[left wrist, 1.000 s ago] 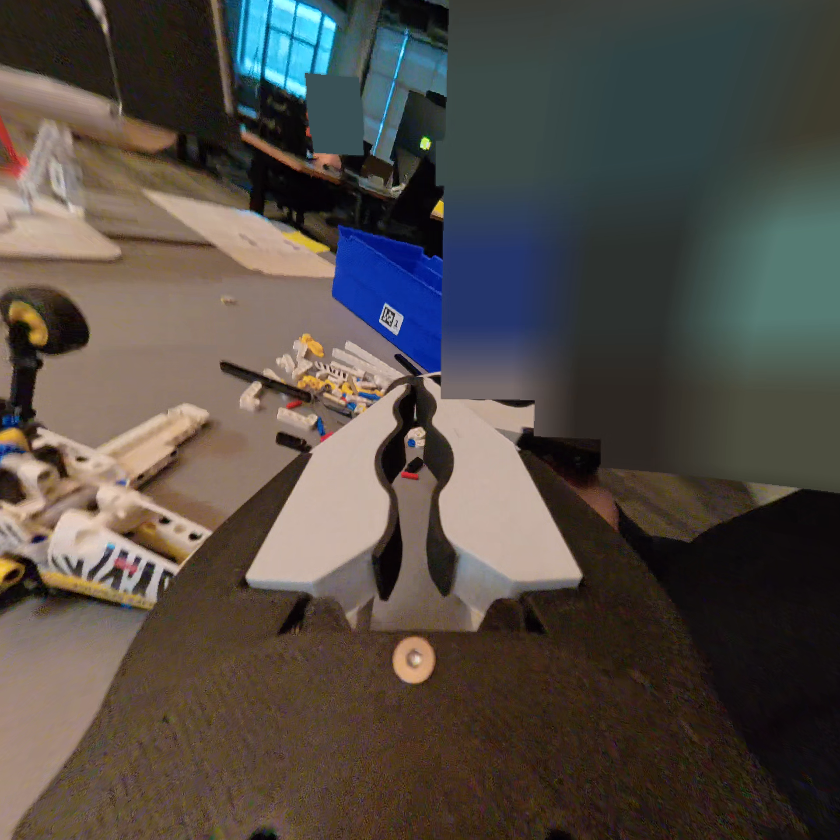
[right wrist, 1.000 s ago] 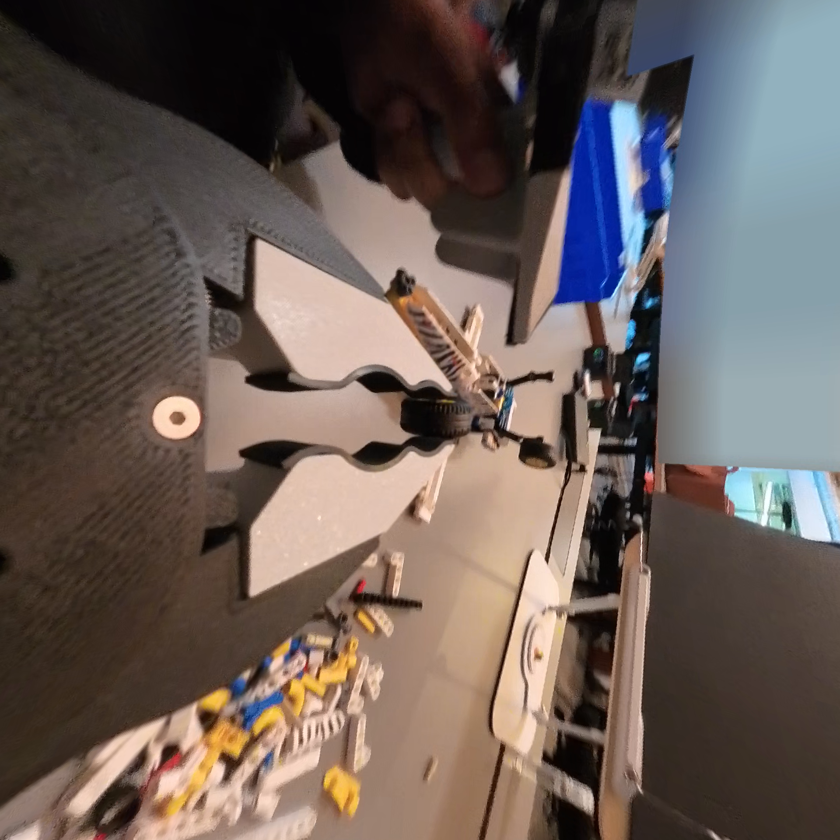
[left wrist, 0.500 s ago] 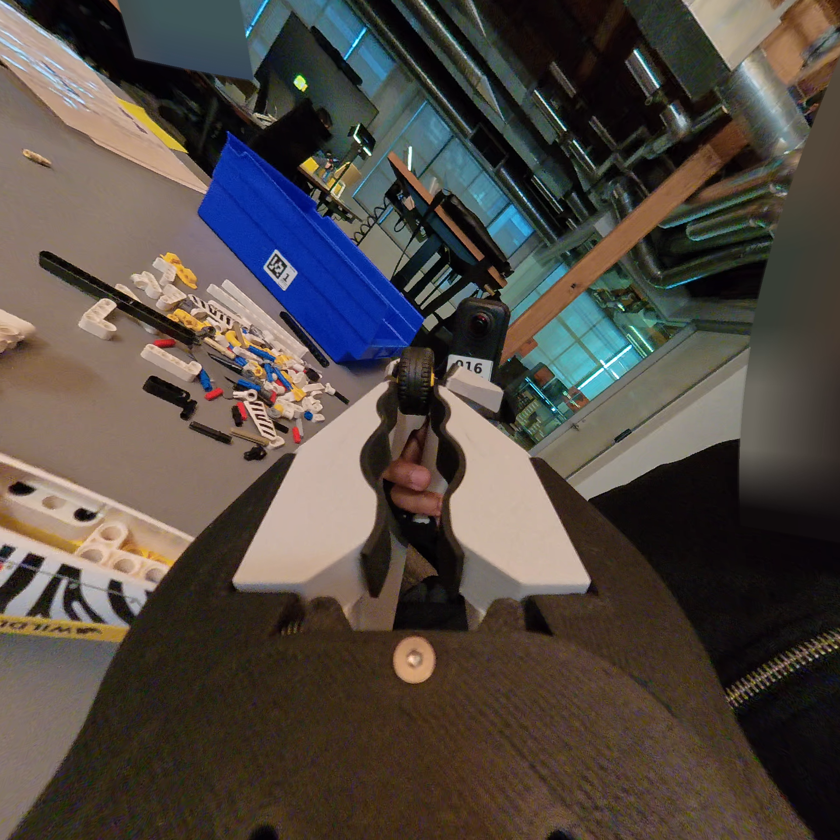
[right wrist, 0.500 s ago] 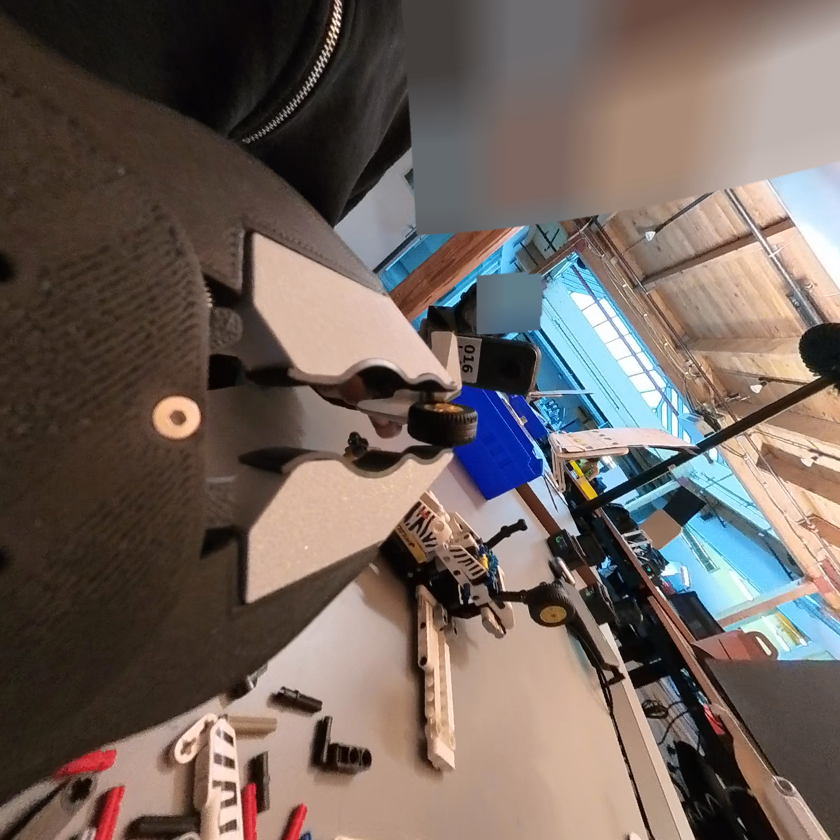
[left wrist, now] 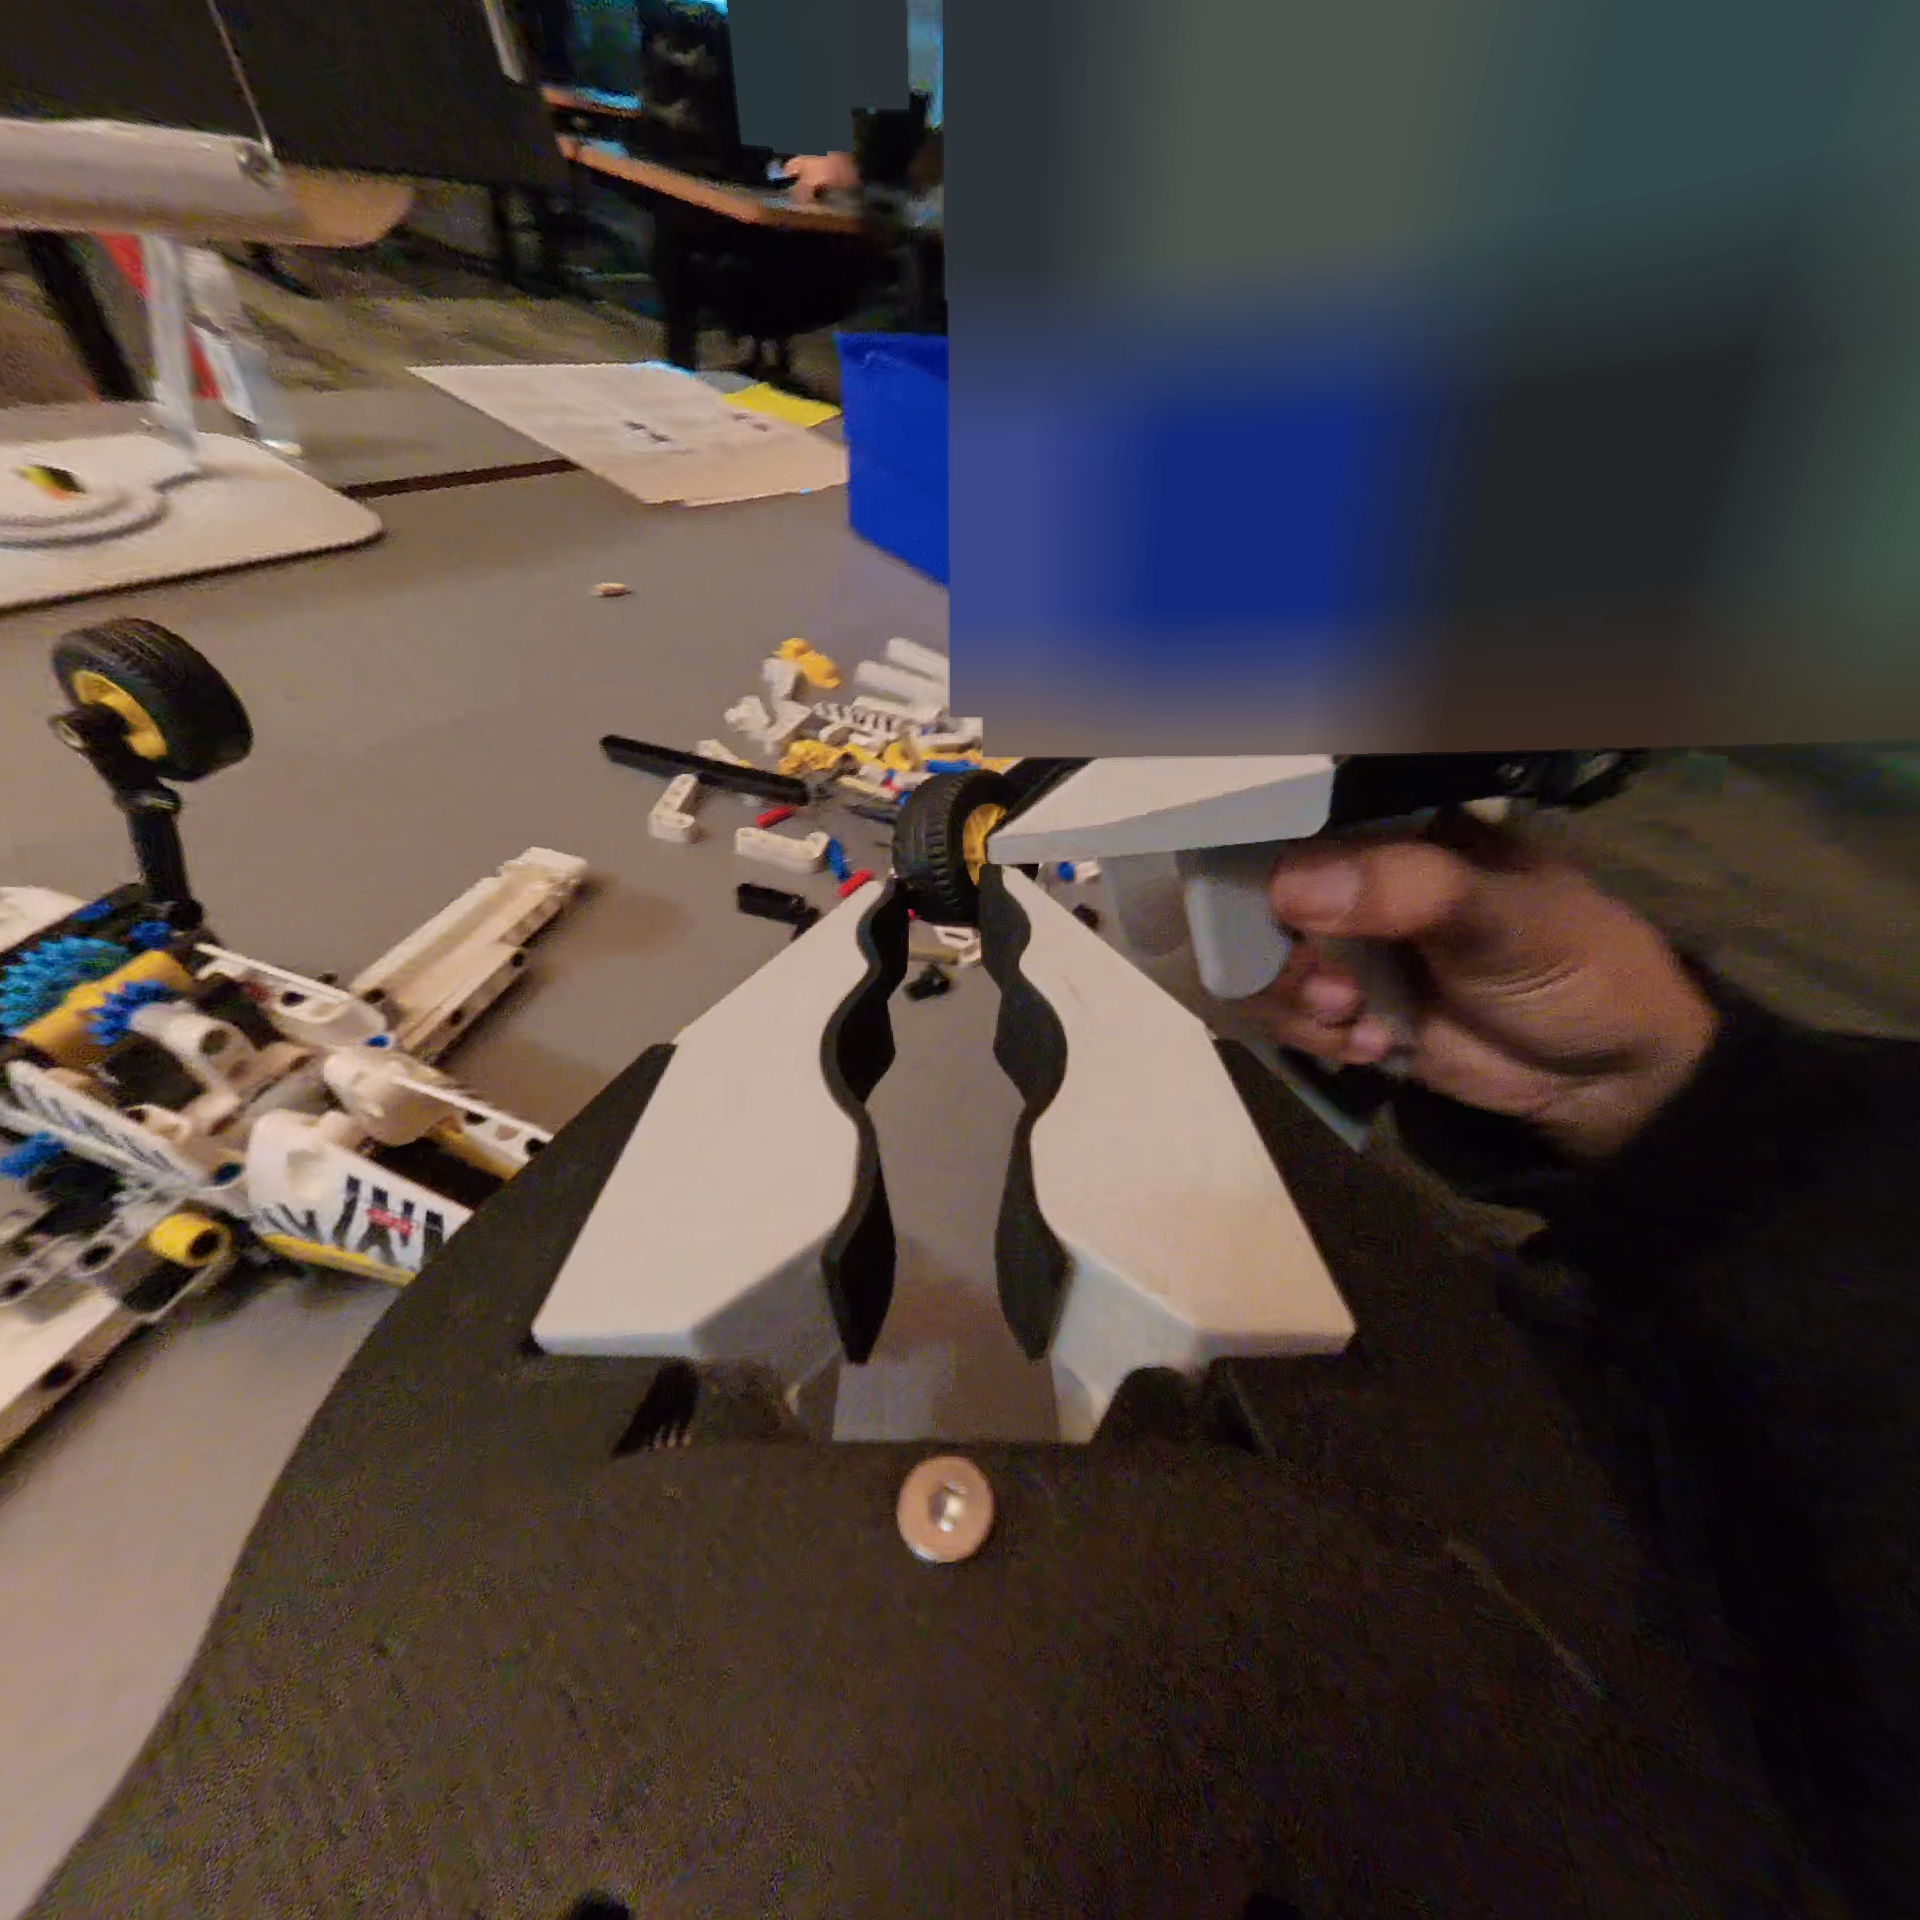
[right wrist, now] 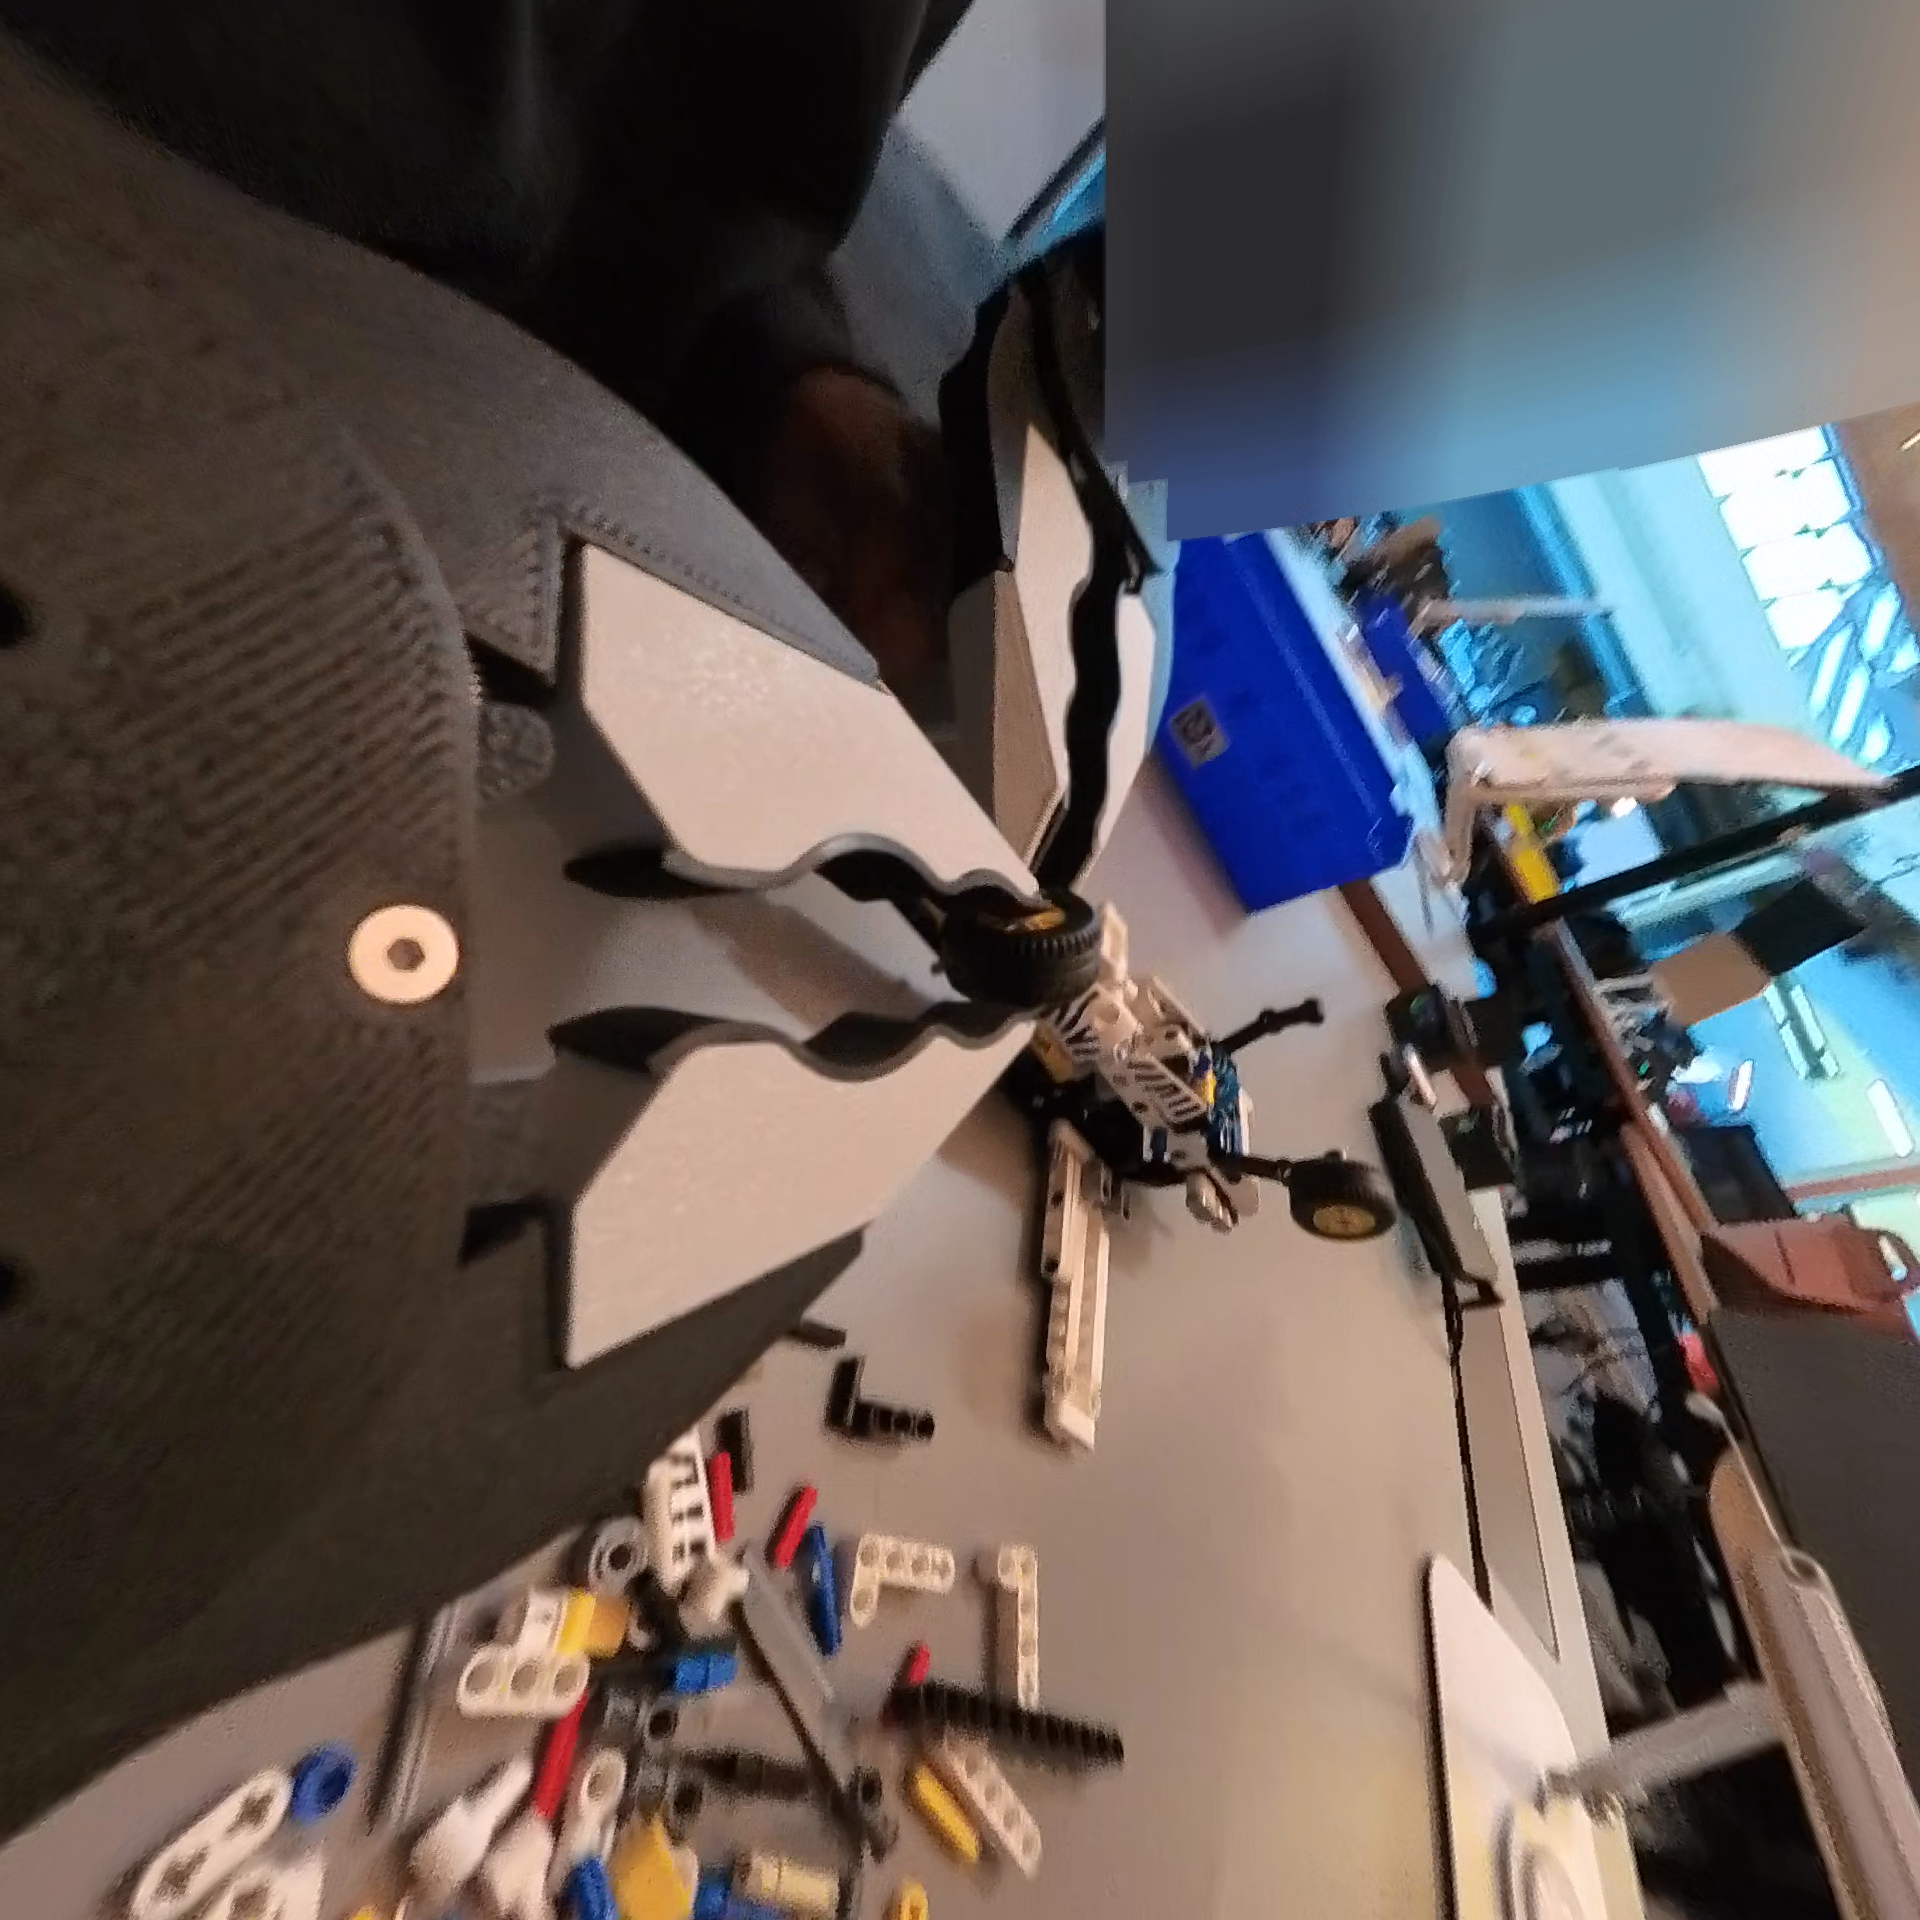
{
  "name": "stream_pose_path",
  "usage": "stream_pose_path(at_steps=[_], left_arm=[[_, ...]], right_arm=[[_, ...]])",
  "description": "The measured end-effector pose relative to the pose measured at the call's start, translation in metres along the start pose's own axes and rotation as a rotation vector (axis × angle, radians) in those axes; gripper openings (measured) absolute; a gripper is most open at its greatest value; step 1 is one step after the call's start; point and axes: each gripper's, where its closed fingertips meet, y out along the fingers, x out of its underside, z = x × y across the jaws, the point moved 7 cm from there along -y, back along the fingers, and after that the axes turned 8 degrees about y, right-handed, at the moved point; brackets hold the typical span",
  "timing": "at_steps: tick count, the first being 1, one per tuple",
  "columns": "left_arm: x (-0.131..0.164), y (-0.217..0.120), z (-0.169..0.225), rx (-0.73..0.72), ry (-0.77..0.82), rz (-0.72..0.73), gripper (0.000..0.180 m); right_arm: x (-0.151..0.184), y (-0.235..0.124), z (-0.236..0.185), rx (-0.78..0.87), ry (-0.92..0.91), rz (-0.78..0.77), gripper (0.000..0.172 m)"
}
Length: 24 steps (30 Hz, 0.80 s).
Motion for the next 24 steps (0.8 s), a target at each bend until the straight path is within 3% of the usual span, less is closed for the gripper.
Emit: stream_pose_path(at_steps=[4, 9, 14, 17, 19, 22, 24], left_arm=[[0.003, 0.002, -0.003, 0.010, -0.062, 0.006, 0.011], [0.002, 0.003, -0.003, -0.071, 0.038, -0.017, 0.002], [0.003, 0.001, -0.015, 0.108, -0.279, 0.088, 0.002], [0.008, 0.004, -0.023, 0.254, -0.536, 0.134, 0.003], [0.006, 0.003, -0.024, 0.314, -0.606, 0.176, 0.017], [0.002, 0.004, -0.019, 0.282, -0.511, 0.122, 0.036], [-0.002, 0.005, -0.013, 0.255, -0.421, 0.078, 0.039]], right_arm=[[-0.003, 0.003, -0.008, 0.139, -0.168, -0.042, 0.014], [-0.004, 0.007, -0.016, 0.268, -0.387, -0.046, 0.014], [-0.006, 0.006, -0.018, 0.248, -0.498, -0.005, 0.014], [-0.001, 0.004, -0.016, 0.339, -0.751, -0.013, 0.014], [0.005, 0.005, -0.019, 0.361, -0.958, -0.046, 0.014], [0.010, 0.007, -0.028, 0.365, -1.135, -0.049, 0.014], [0.007, 0.006, -0.035, 0.355, -1.186, 0.000, 0.014]])
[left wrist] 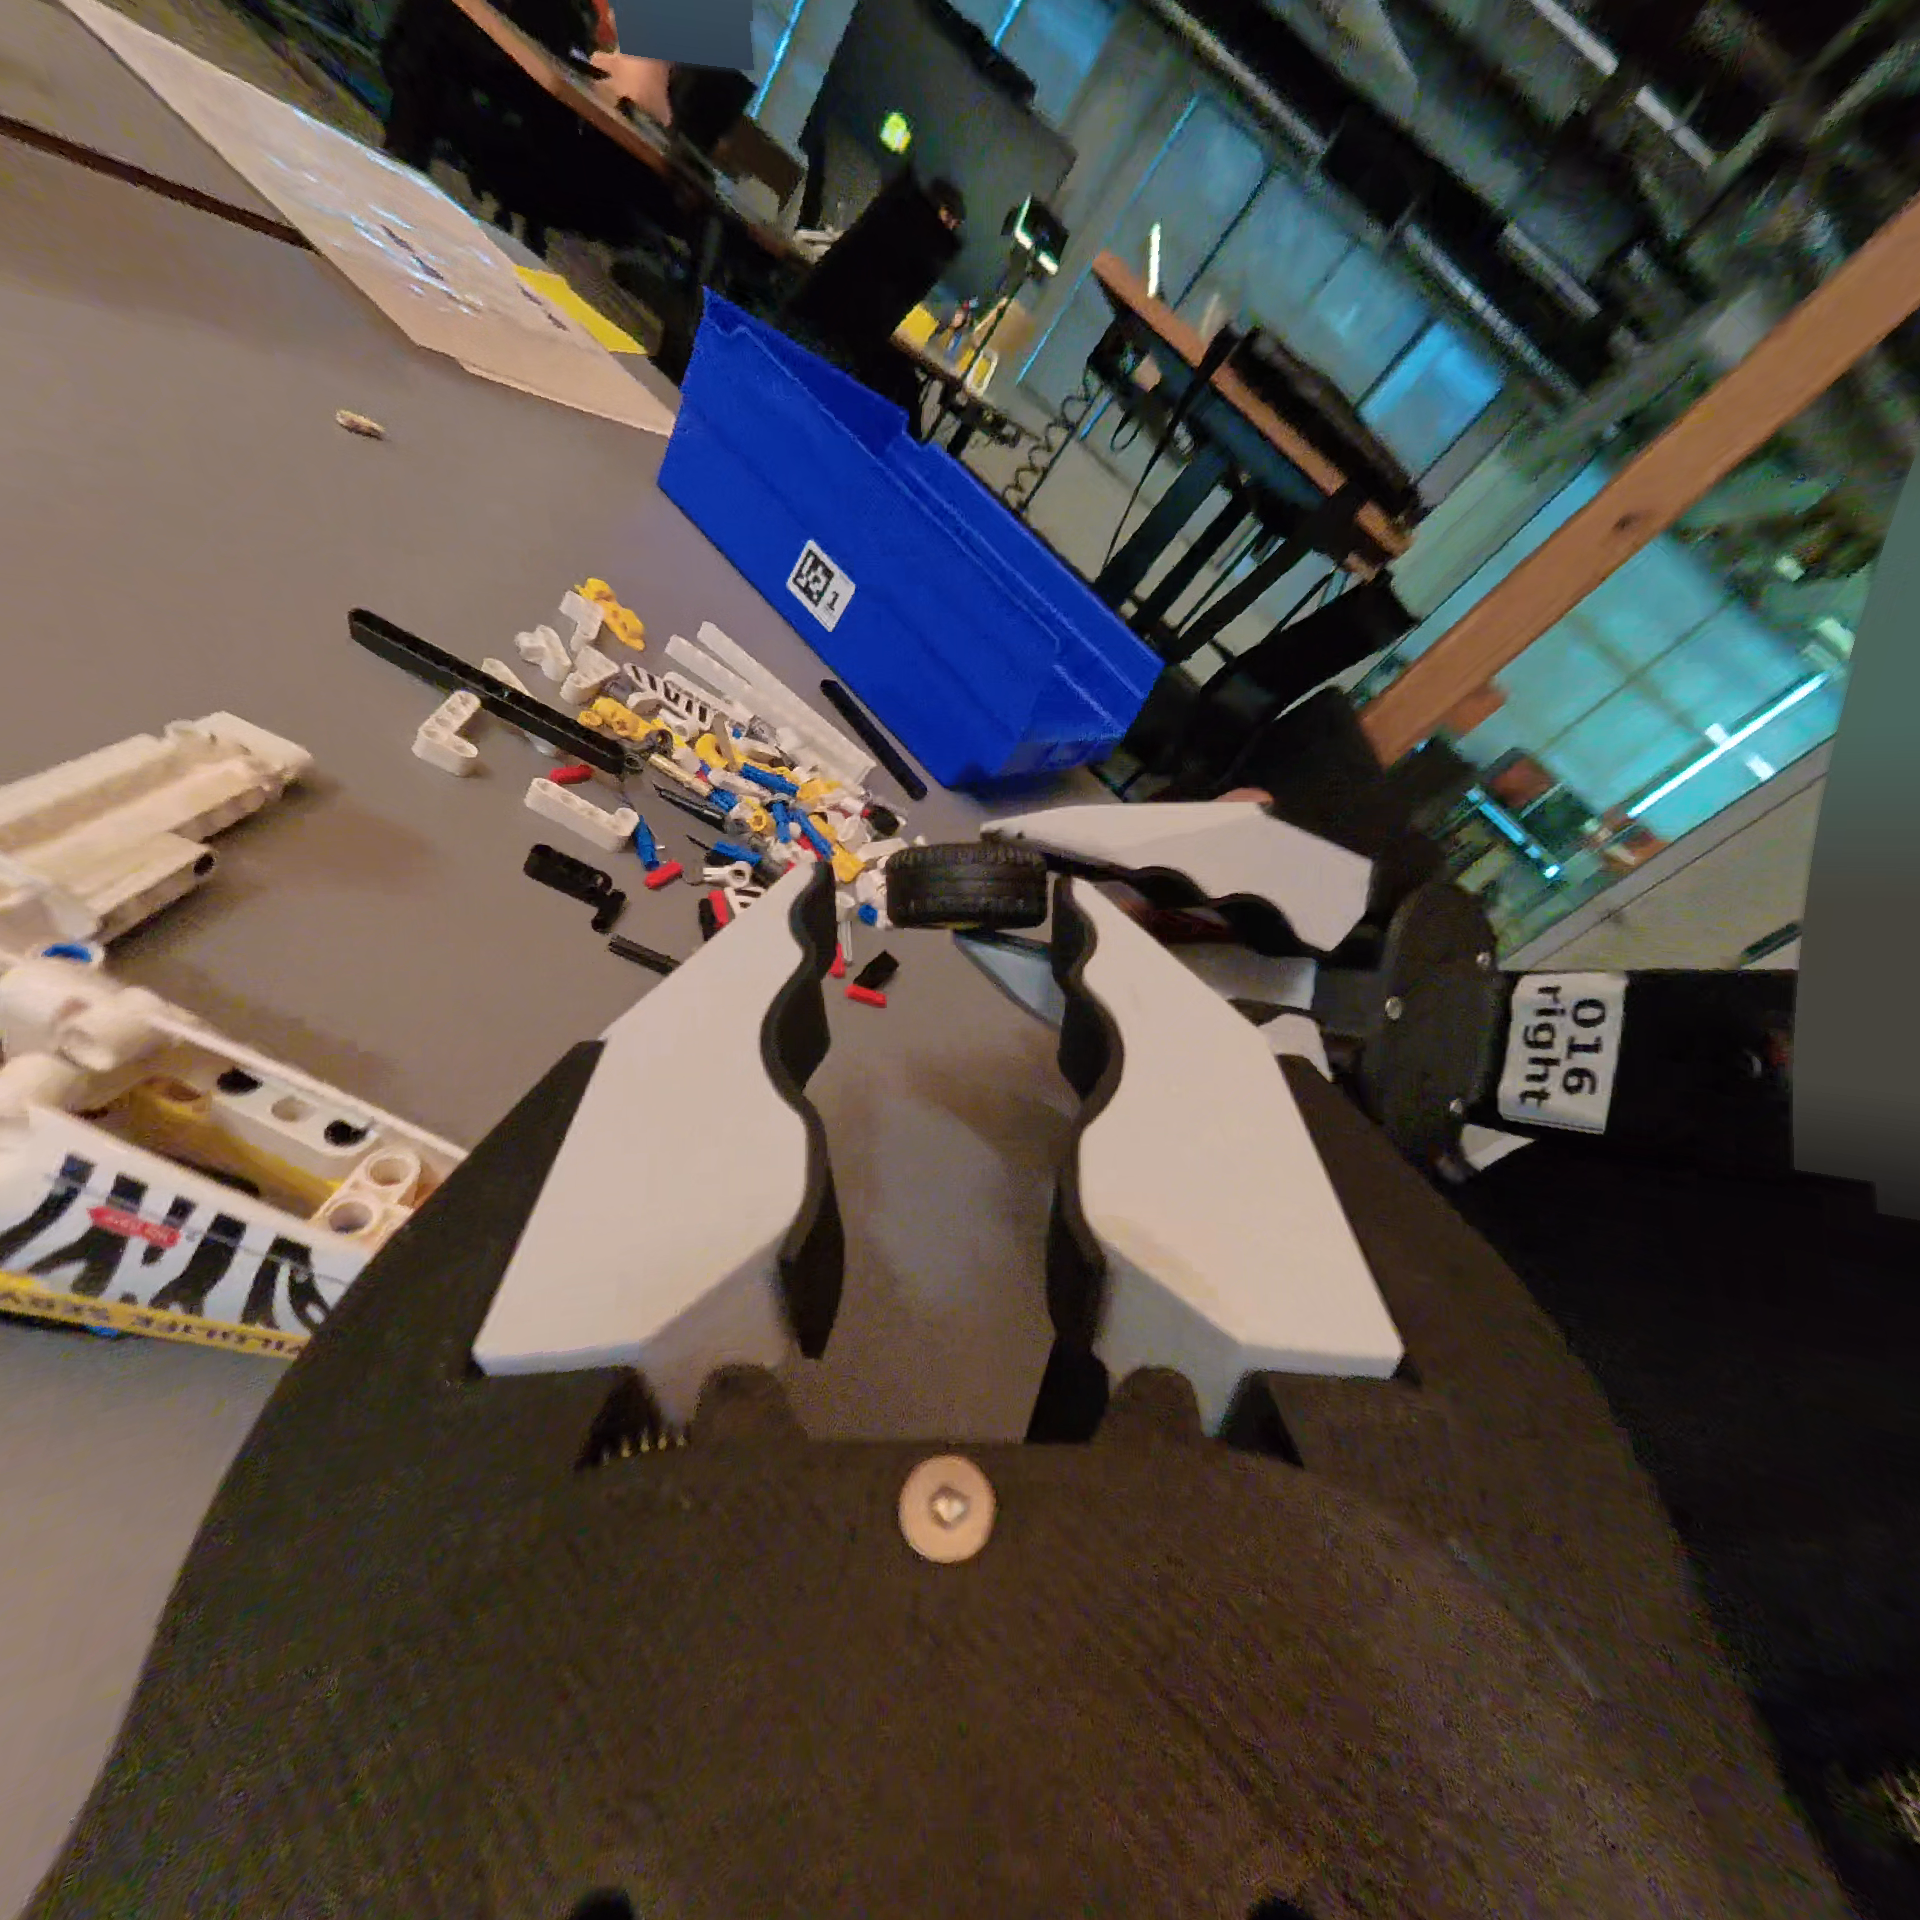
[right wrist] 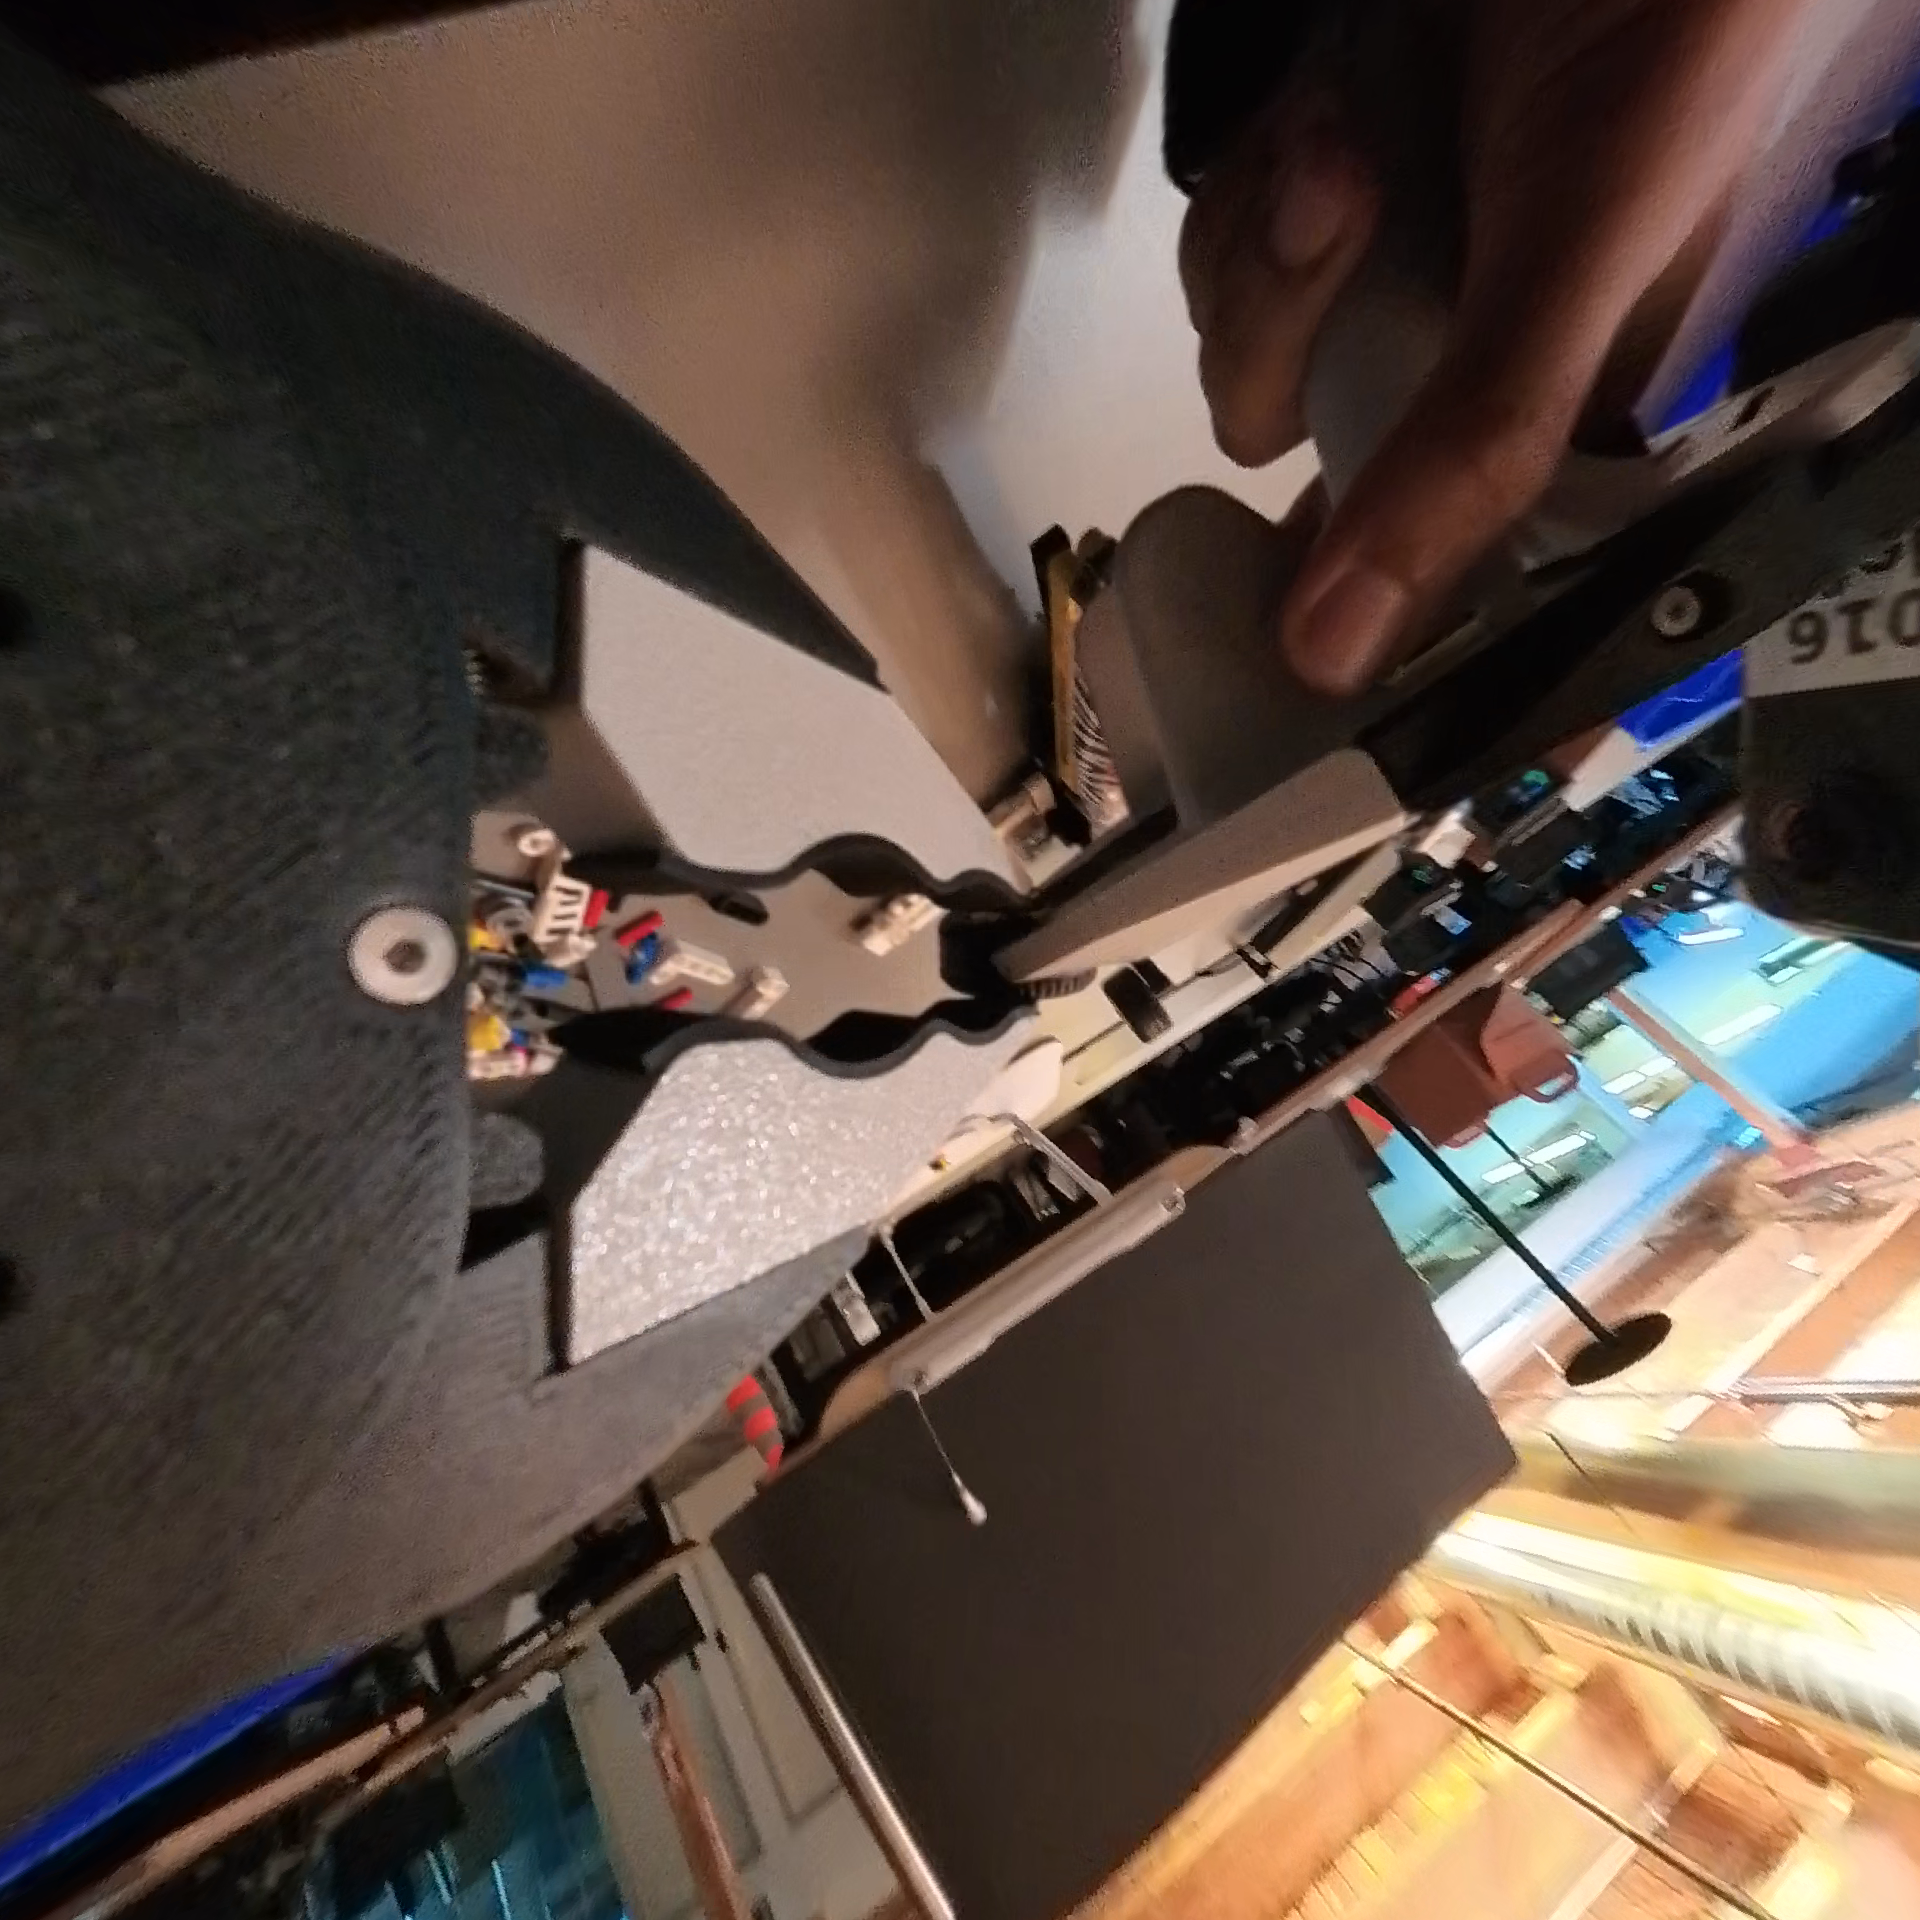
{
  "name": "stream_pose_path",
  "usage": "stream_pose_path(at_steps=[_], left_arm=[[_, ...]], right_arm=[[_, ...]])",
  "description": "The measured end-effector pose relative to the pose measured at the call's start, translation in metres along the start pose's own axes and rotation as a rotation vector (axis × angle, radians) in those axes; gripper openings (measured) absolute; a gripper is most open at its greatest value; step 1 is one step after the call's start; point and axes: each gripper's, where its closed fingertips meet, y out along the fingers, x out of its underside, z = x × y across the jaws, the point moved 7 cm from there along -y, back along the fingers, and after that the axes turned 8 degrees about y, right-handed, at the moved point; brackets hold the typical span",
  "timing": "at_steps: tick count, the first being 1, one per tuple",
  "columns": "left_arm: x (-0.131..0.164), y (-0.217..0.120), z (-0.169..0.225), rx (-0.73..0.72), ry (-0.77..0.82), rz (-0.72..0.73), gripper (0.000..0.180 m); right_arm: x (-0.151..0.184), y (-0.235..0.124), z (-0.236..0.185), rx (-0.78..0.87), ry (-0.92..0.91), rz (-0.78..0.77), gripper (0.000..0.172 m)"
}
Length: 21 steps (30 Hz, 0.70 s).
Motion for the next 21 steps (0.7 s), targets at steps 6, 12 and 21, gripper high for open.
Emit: stream_pose_path(at_steps=[6, 12, 21], left_arm=[[-0.007, -0.004, 0.007, 0.098, -0.034, 0.064, 0.026], [-0.016, -0.020, 0.005, 0.135, 0.003, 0.163, 0.026], [-0.022, -0.029, 0.004, 0.103, 0.167, 0.160, 0.027]], right_arm=[[-0.008, -0.001, 0.003, 0.015, -0.066, 0.102, 0.014], [-0.003, -0.017, 0.014, 0.073, 0.091, 0.256, 0.016], [0.010, -0.014, 0.054, -0.088, 0.808, 0.410, 0.022]])
